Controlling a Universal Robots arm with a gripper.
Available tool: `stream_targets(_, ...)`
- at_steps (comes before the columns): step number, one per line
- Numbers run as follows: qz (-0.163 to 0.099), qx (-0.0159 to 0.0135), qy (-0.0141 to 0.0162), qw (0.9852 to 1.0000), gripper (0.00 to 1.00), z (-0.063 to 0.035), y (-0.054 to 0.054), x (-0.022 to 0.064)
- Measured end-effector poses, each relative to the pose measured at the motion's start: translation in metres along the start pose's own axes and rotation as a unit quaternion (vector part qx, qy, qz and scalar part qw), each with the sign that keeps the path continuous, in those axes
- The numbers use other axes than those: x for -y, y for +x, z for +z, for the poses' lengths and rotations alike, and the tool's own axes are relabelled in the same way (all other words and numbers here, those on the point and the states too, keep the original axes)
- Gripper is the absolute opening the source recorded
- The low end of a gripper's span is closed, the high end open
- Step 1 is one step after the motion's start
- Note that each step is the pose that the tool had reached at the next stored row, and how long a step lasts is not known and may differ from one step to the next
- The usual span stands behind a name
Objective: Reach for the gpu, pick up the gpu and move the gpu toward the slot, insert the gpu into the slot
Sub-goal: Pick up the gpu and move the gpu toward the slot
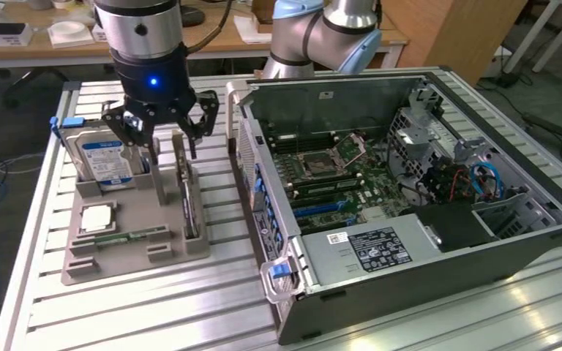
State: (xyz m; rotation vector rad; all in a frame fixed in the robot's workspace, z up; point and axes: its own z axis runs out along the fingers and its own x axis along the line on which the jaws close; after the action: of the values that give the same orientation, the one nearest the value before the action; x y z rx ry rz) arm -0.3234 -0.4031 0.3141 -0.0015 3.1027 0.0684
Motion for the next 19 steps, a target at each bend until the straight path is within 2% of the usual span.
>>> stream_targets(14,0.000,0.0000,0.0000,1.0000,0.59,0.0254,0.001,0.0012)
stream_targets(19,0.000,0.0000,0.0001,1.0000,0.59,0.0341,0.002,0.0065)
